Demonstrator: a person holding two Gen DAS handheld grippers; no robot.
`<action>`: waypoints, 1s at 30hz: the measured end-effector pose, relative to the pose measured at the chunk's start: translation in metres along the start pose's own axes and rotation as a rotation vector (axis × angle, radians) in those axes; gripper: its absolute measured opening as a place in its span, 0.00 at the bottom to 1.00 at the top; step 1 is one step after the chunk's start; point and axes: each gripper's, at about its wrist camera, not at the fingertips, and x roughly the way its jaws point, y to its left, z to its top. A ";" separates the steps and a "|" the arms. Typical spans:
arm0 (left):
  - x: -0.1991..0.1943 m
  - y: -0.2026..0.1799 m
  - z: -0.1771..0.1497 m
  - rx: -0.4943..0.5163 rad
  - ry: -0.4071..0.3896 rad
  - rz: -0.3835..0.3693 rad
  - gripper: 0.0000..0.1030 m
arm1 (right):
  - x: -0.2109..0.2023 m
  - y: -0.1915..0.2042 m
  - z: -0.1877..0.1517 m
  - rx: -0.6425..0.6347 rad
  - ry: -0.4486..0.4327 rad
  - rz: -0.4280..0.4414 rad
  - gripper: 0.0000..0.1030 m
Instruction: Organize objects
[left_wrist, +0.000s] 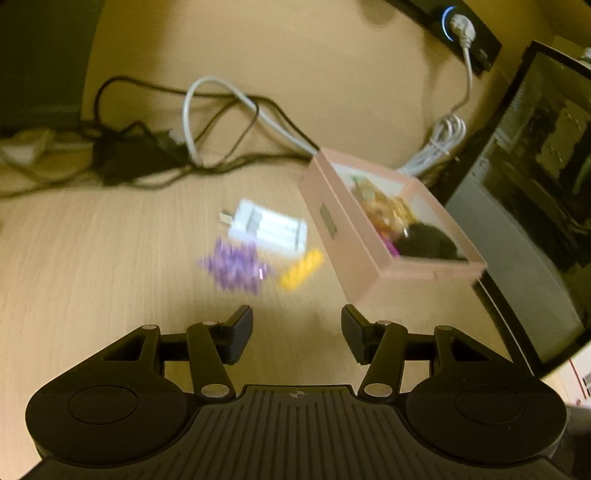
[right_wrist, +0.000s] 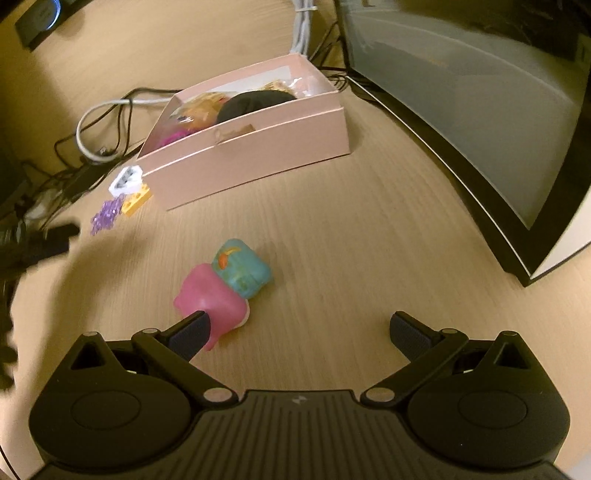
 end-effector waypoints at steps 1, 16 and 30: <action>0.006 0.001 0.008 0.005 -0.004 0.003 0.56 | 0.001 0.001 -0.001 -0.007 -0.001 0.000 1.00; 0.122 0.018 0.090 0.059 0.081 0.204 0.35 | 0.012 0.026 -0.005 -0.187 0.026 -0.106 1.00; 0.068 -0.009 0.025 0.117 0.115 0.155 0.25 | 0.010 0.022 0.002 -0.172 0.051 0.066 1.00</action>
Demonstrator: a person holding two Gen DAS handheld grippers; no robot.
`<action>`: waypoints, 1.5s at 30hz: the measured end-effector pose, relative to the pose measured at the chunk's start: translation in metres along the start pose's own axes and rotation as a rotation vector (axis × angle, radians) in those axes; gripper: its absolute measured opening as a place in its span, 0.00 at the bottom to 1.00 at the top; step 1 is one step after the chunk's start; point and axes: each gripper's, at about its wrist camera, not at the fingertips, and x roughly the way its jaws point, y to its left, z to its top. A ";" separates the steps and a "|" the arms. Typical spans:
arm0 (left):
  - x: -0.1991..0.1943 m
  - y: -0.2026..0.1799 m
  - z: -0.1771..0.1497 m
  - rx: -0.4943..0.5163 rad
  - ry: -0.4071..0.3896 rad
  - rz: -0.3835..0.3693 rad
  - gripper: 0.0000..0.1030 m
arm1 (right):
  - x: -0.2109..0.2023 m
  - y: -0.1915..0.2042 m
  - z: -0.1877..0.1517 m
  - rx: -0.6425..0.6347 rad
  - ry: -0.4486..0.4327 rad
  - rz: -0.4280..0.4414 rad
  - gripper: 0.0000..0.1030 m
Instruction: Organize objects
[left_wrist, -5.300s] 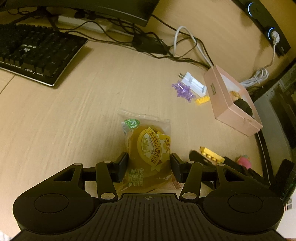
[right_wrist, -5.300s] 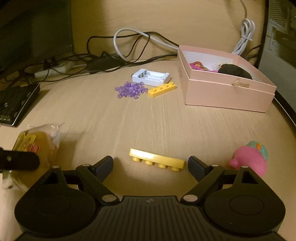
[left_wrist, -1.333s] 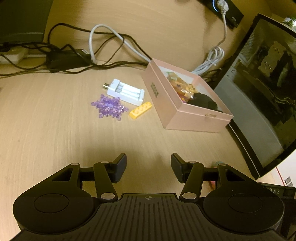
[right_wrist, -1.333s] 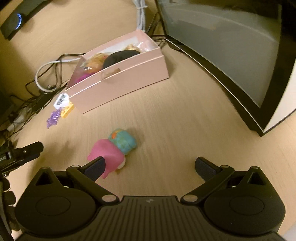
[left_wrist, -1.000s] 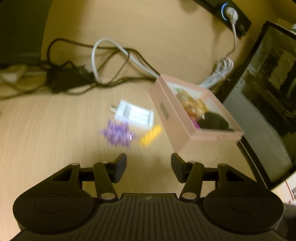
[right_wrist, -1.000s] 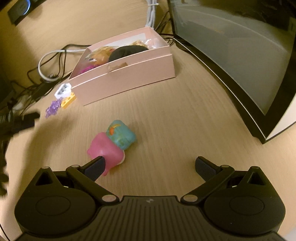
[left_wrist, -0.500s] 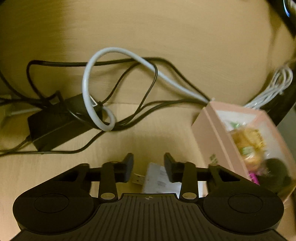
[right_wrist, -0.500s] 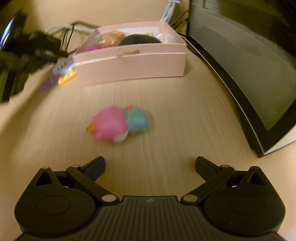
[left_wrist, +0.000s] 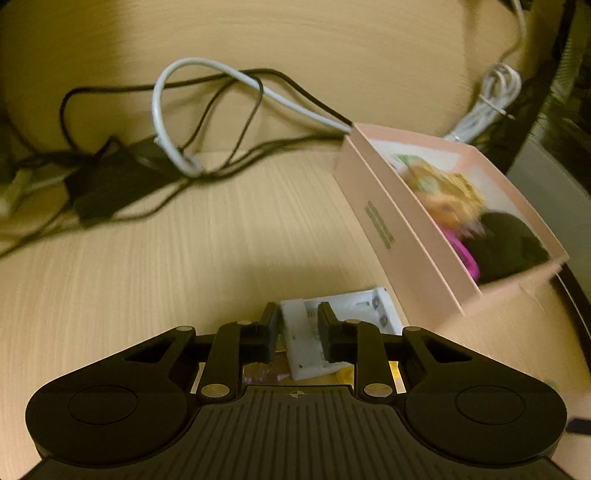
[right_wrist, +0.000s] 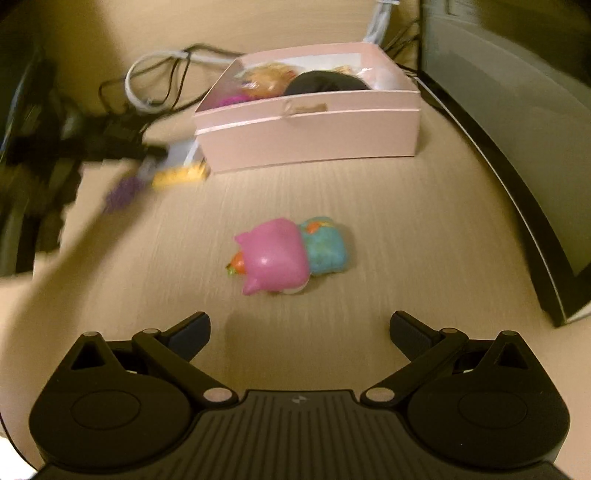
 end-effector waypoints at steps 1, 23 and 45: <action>-0.005 -0.001 -0.006 -0.005 -0.002 0.003 0.26 | 0.000 -0.002 0.000 0.016 -0.007 0.005 1.00; -0.116 -0.022 -0.101 -0.074 -0.053 -0.043 0.26 | -0.001 -0.024 0.004 0.032 -0.066 -0.024 1.00; -0.083 -0.069 -0.104 0.041 -0.010 -0.031 0.26 | -0.033 -0.017 -0.006 -0.145 -0.187 -0.015 1.00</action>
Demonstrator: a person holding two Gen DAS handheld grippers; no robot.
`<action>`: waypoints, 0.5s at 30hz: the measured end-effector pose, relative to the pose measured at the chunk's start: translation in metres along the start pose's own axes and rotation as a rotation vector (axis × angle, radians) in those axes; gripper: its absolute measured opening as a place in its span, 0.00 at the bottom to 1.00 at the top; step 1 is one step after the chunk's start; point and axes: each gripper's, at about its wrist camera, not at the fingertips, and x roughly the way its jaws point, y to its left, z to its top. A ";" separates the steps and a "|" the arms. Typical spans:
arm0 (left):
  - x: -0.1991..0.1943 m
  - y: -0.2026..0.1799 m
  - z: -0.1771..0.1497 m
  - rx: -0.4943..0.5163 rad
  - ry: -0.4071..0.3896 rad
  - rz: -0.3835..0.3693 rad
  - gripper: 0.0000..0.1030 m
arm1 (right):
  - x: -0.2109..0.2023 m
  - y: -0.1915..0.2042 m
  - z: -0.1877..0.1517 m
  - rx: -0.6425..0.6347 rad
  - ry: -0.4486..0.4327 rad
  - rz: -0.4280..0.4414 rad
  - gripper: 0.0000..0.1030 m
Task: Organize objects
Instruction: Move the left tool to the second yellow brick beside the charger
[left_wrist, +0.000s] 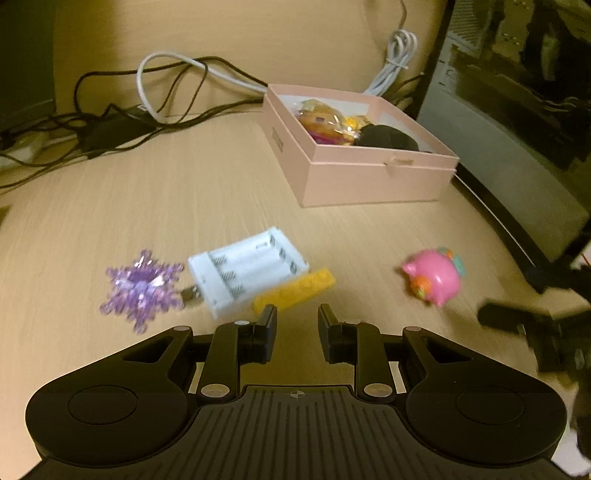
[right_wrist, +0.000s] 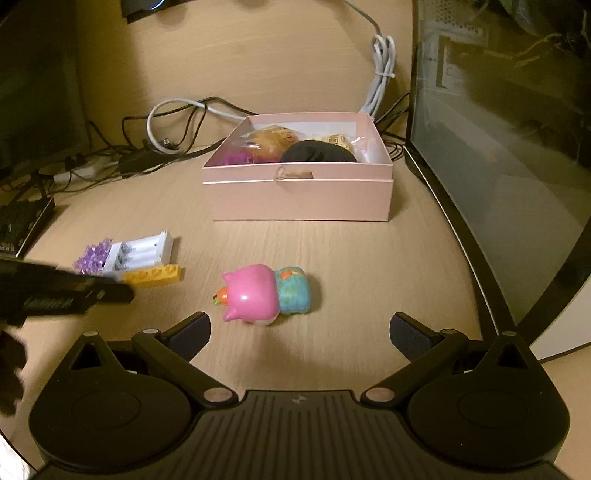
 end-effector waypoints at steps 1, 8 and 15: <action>0.004 -0.001 0.002 -0.006 0.002 0.000 0.26 | -0.001 0.001 -0.001 -0.013 0.001 -0.001 1.00; 0.030 -0.014 0.016 0.040 0.009 0.024 0.26 | -0.007 0.006 -0.015 -0.064 0.008 -0.016 1.00; 0.031 -0.013 0.024 0.061 0.008 0.017 0.26 | -0.001 -0.007 -0.020 -0.018 0.043 -0.037 1.00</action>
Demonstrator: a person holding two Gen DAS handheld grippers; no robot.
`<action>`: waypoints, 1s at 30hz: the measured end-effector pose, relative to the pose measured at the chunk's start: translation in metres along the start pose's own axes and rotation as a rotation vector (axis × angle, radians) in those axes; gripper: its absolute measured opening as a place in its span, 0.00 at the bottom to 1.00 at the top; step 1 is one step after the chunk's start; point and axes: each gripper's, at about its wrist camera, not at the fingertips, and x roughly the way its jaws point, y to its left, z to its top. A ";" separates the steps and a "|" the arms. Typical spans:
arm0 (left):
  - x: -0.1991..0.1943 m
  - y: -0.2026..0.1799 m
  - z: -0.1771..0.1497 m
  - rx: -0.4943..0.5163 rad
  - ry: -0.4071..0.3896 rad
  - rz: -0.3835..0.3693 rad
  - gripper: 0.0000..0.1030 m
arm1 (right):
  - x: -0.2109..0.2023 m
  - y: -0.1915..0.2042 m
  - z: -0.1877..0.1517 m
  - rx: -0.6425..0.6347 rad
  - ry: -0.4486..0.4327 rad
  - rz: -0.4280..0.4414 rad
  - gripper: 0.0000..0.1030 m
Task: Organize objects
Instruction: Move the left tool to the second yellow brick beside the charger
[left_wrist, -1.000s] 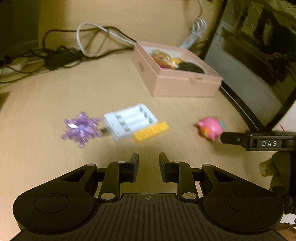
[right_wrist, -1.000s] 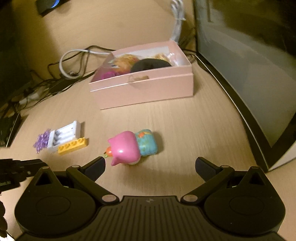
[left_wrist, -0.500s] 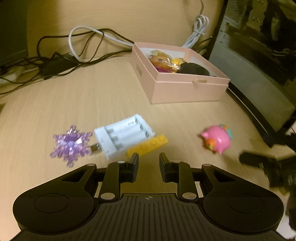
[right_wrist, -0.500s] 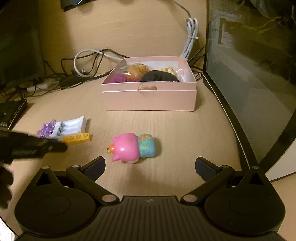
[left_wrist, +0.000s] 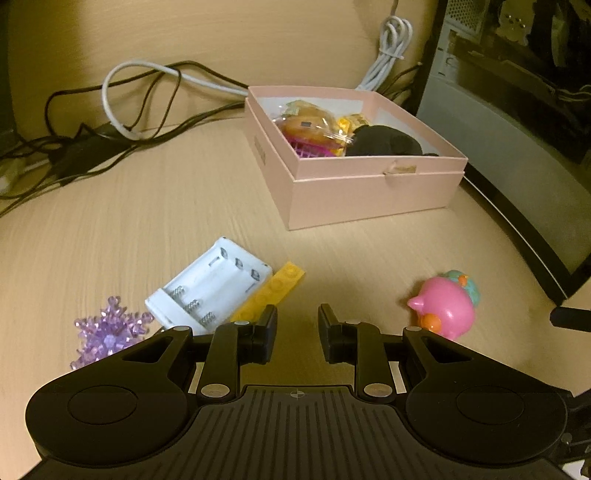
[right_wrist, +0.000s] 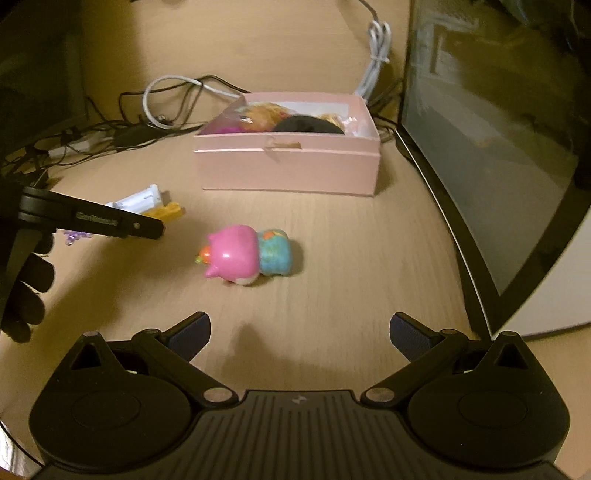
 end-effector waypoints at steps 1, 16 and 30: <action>0.000 0.001 0.001 0.003 0.000 0.000 0.26 | 0.002 -0.001 0.000 0.007 0.005 0.001 1.00; 0.007 0.043 0.021 0.053 0.024 -0.008 0.30 | 0.018 0.004 -0.002 0.016 0.039 0.027 1.00; 0.004 0.000 0.010 0.176 -0.053 0.086 0.32 | 0.021 -0.004 0.002 0.046 0.042 0.000 1.00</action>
